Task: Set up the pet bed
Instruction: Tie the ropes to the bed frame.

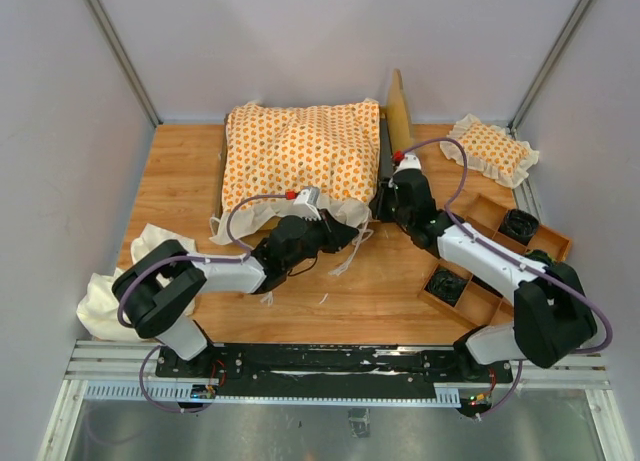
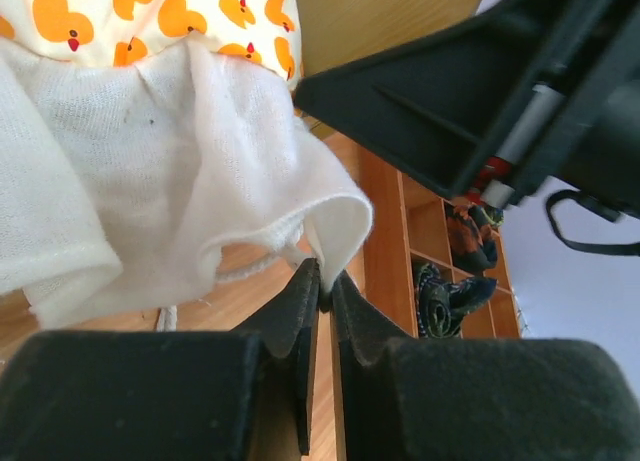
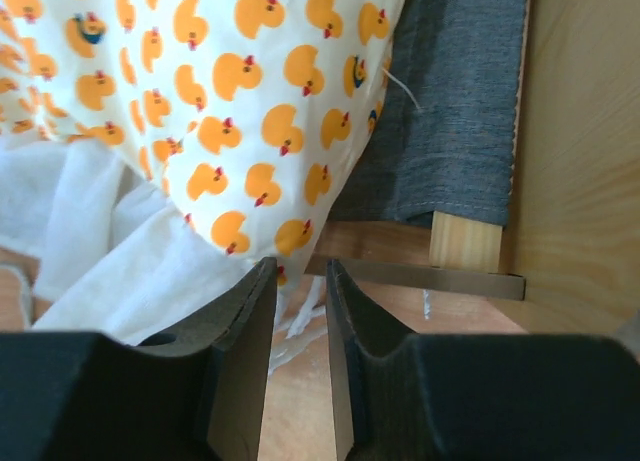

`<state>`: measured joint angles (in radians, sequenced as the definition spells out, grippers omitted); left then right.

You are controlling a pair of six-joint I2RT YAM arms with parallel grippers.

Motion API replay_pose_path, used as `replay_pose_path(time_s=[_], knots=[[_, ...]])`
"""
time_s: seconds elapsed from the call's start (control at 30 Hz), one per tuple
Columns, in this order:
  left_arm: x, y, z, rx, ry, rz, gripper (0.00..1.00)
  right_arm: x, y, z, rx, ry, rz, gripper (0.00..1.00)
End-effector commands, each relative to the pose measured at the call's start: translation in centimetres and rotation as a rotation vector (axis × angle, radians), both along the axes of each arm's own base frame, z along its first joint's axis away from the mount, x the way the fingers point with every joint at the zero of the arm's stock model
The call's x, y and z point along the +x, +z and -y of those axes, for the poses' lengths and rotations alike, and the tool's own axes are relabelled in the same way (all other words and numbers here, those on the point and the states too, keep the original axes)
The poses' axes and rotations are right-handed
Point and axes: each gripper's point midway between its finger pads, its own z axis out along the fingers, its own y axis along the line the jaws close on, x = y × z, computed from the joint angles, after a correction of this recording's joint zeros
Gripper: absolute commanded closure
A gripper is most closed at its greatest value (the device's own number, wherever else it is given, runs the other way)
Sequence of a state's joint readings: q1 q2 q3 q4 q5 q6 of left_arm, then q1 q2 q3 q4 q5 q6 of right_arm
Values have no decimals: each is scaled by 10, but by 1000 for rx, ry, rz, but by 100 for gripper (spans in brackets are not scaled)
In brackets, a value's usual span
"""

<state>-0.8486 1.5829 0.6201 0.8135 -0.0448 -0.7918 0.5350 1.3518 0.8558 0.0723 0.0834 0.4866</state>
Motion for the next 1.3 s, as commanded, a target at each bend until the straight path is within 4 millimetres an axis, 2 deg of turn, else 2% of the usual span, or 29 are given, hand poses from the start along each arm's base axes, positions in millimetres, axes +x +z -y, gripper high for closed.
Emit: replay_pose_path(time_s=[0.0, 0.1, 0.27, 0.33, 0.47, 0.53, 0.7, 0.77, 0.87, 0.93, 1.13, 1.27], knots=[[-6, 18, -2, -17, -2, 63, 87, 10, -16, 6, -122, -13, -23, 76], [-6, 17, -5, -7, 4, 70, 87, 8, -26, 1, -106, -4, -52, 79], [-5, 11, -5, 7, 4, 68, 91, 7, -20, -13, -15, 25, -33, 64], [-6, 9, -5, 11, 2, 63, 93, 9, -21, -15, -8, 21, -39, 63], [-8, 13, -8, 10, -1, 78, 99, 17, -30, -11, -59, -2, -52, 74], [-9, 22, -12, 8, 8, 103, 100, 23, -31, -5, -101, -17, -40, 80], [-3, 40, -25, 31, 71, 151, 100, 29, -24, 9, -192, -39, -17, 88], [2, 49, -28, 43, 96, 170, 100, 21, -15, 12, -195, -30, -23, 87], [9, 56, -27, 62, 115, 186, 100, 2, -6, 22, -178, -55, -25, 77], [13, 60, -26, 62, 125, 190, 100, -13, 0, 32, -130, -100, -33, 75], [27, 72, -20, 45, 137, 199, 100, -60, -5, 23, -23, -81, -34, 62], [35, 85, -16, 14, 129, 203, 100, -80, -15, 8, 21, -71, -5, 57]])
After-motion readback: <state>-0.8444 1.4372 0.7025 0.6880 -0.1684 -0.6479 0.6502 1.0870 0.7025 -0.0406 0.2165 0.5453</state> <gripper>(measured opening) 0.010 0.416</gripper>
